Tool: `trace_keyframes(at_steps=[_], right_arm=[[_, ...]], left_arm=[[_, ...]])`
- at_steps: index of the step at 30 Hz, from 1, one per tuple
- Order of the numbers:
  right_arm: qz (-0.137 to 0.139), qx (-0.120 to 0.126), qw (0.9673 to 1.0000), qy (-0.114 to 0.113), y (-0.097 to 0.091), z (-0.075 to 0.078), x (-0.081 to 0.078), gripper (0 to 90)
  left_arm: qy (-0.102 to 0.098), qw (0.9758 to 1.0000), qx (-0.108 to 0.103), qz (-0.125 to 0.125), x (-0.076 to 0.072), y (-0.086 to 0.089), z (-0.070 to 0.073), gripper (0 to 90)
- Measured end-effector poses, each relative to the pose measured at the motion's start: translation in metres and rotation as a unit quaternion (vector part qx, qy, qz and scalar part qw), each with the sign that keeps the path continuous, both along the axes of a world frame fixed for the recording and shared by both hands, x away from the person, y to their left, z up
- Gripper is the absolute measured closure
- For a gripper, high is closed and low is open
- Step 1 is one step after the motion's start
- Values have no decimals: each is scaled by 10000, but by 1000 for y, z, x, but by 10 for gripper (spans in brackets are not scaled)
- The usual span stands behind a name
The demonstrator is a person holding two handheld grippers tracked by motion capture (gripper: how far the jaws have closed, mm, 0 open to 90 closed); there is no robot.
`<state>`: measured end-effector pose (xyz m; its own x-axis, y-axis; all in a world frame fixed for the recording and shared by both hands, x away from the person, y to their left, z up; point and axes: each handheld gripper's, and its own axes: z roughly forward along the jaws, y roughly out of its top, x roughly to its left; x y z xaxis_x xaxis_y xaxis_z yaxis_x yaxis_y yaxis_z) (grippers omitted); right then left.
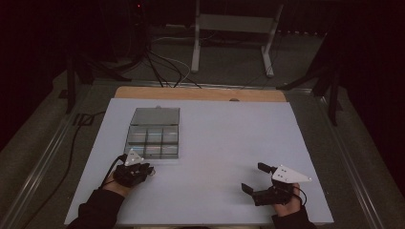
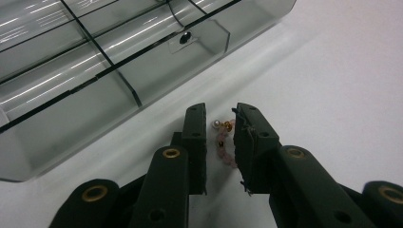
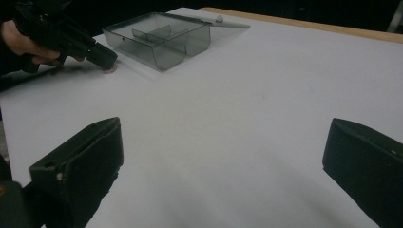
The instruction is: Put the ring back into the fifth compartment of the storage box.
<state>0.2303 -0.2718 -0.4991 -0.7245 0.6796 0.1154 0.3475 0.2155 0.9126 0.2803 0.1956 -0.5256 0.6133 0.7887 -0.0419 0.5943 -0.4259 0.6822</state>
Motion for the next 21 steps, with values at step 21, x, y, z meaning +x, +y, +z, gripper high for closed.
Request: trace_keyframes(at_steps=[21], right_arm=[[0, -8, 10000, 30, 1, -1, 0, 0]], left_arm=[[93, 9999, 138, 44, 1, -3, 2, 883]])
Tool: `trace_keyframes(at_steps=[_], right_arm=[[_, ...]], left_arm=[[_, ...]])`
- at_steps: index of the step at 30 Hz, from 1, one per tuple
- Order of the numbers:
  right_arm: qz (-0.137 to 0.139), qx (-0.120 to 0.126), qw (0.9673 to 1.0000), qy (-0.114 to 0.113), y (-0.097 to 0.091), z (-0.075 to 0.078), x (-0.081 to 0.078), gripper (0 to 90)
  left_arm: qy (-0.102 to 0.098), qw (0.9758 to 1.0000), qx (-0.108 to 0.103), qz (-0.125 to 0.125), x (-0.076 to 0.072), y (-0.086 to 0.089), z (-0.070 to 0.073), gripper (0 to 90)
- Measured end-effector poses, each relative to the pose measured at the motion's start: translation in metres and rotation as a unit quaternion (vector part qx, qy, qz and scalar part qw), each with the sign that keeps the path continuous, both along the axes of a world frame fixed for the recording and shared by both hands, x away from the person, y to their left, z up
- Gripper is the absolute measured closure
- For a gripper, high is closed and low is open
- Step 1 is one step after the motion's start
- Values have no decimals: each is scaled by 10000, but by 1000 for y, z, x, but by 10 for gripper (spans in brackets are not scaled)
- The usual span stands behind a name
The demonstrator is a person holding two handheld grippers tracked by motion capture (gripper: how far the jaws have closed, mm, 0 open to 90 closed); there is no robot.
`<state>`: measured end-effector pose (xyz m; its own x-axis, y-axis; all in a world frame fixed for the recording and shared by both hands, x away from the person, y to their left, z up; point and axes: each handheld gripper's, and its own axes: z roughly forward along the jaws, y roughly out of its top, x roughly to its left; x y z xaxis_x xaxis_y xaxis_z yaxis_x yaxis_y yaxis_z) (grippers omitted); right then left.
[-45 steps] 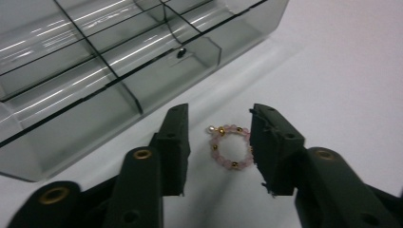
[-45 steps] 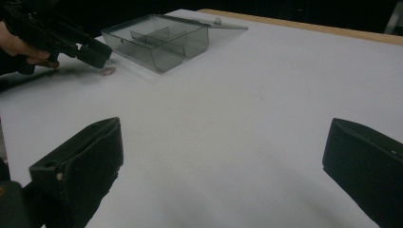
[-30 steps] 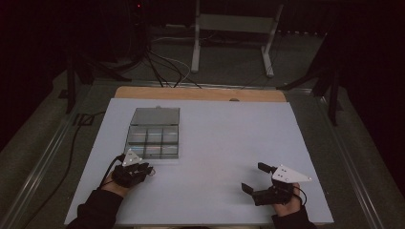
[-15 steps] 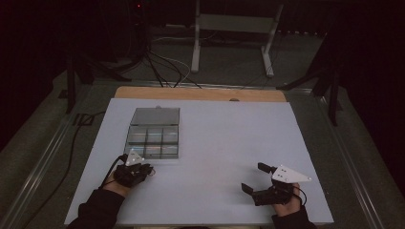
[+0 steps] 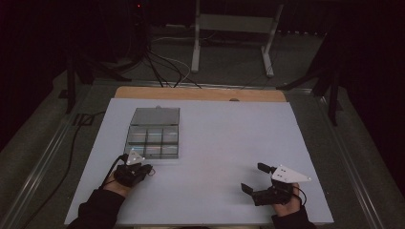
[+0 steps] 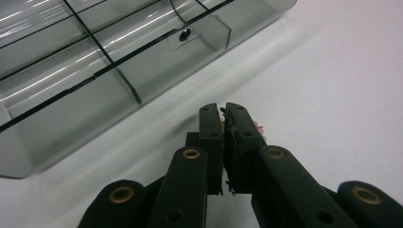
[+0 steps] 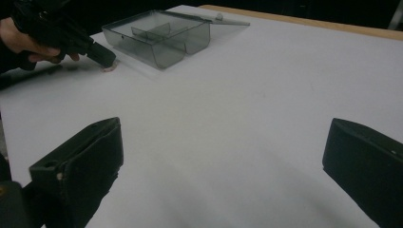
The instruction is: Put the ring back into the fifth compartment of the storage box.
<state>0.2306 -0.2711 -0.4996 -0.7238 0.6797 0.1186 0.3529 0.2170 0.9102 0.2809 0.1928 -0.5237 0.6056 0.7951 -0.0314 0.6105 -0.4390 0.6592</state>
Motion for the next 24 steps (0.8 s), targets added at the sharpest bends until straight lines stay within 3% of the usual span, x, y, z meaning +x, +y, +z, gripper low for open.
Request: trace_keyframes(at_steps=[4, 15, 24], right_arm=[[-6, 4, 10000, 16, 0, 0, 0, 0], [-21, 0, 10000, 12, -1, 0, 0, 0], [-33, -10, 10000, 6, -1, 0, 0, 0]], left_arm=[[-67, 9999, 101, -9, -1, -2, 1, 891], [-139, 9997, 122, -138, -3, -6, 2, 900], [-225, 9996, 39, -166, -5, -5, 8, 900]])
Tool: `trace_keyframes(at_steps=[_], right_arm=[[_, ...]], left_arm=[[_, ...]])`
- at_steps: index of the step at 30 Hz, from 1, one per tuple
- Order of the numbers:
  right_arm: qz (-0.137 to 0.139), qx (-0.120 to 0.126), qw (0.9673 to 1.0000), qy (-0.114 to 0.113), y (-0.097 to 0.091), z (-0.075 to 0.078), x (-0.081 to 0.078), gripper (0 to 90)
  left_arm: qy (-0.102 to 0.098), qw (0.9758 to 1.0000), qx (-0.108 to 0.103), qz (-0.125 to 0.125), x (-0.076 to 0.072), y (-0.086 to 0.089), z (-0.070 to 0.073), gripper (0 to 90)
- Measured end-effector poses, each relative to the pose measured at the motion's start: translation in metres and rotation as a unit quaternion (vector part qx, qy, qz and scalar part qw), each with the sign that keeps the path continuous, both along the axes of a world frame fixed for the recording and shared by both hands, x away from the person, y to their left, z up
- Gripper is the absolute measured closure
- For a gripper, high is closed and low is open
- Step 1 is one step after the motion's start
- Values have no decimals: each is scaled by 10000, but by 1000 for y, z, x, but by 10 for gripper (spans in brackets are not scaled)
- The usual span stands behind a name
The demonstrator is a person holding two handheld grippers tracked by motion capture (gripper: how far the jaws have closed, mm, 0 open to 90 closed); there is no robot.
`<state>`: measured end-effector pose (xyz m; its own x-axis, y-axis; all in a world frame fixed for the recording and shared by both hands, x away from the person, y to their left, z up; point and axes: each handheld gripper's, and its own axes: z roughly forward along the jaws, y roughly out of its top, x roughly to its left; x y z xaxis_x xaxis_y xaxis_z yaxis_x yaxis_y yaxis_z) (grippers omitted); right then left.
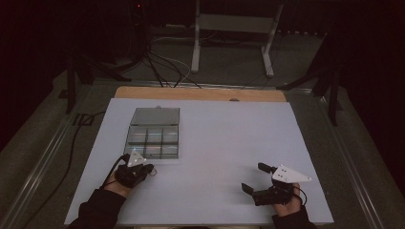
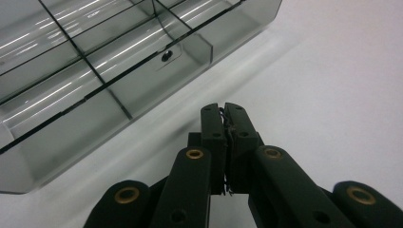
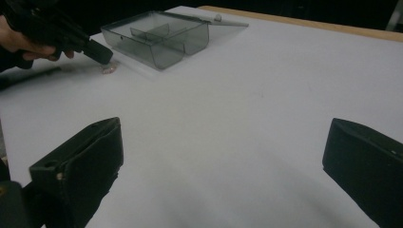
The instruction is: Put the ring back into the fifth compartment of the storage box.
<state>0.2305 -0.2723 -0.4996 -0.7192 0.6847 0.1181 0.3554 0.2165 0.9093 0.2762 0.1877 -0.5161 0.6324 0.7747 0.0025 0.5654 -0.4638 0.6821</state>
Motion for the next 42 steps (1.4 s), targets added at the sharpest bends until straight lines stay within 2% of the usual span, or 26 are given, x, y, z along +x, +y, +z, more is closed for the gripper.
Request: trace_keyframes(at_steps=[26, 29, 42], right_arm=[[-13, 9, 10000, -4, 0, 0, 0, 0], [-21, -10, 10000, 14, 0, -1, 0, 0], [-23, 19, 10000, 15, 0, 0, 0, 0]], left_arm=[[-278, 9994, -201, -29, -3, 1, 20, 900], [-335, 9990, -282, -16, -3, 2, 23, 900], [-481, 9985, -254, -44, 1, 0, 31, 900]])
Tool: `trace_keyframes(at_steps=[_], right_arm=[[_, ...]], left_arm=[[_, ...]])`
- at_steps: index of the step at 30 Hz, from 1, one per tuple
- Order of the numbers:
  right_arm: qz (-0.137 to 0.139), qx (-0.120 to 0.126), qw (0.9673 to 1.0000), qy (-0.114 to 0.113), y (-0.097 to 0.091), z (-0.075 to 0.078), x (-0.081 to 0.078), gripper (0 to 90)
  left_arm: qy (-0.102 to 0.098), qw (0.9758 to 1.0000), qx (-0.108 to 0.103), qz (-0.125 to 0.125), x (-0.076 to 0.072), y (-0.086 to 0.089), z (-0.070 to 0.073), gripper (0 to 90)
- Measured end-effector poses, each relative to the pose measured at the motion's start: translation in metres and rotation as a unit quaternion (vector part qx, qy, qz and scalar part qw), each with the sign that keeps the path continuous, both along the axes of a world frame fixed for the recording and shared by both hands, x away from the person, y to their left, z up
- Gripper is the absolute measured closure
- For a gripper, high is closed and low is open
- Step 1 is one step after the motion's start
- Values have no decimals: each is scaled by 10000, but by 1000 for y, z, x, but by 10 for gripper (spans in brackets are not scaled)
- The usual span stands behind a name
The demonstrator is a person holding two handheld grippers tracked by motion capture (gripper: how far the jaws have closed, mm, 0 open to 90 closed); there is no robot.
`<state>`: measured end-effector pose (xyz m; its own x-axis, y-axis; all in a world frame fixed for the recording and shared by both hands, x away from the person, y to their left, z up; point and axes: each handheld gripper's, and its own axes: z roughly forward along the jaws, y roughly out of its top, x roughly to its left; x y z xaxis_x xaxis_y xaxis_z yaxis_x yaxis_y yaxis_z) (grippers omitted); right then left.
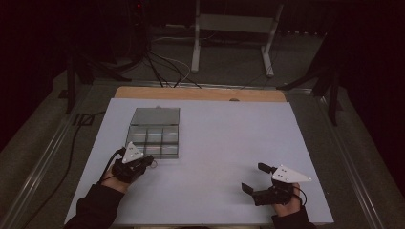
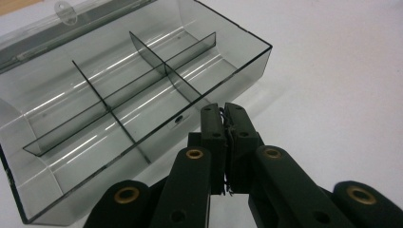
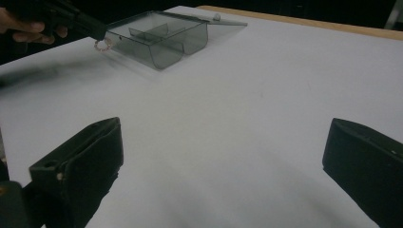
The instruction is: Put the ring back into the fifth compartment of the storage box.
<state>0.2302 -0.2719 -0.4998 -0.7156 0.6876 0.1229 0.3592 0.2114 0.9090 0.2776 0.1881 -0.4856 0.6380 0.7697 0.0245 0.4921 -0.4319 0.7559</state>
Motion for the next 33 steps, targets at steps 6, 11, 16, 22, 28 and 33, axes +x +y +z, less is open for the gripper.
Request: trace_keyframes(at_steps=[6, 11, 16, 22, 28, 33], right_arm=[[7, -15, 10000, 10, 0, 0, 0, 0], [-1, -15, 10000, 4, 0, 0, 0, 0], [-2, -16, 10000, 3, 0, 0, 0, 0], [0, -14, 10000, 11, 0, -1, 0, 0], [-2, -12, 10000, 16, 0, -1, 0, 0], [1, -1, 10000, 20, 0, -1, 0, 0]], left_arm=[[-73, 9999, -69, 42, 4, 1, 5, 900], [-95, 9998, -142, 73, 7, 3, 8, 900], [-128, 9996, -213, 114, 12, 5, 12, 900], [-197, 9991, -290, 239, 20, 12, 15, 900], [-226, 9989, -293, 291, 28, 13, 16, 900], [-212, 9989, -290, 296, 34, 12, 16, 900]])
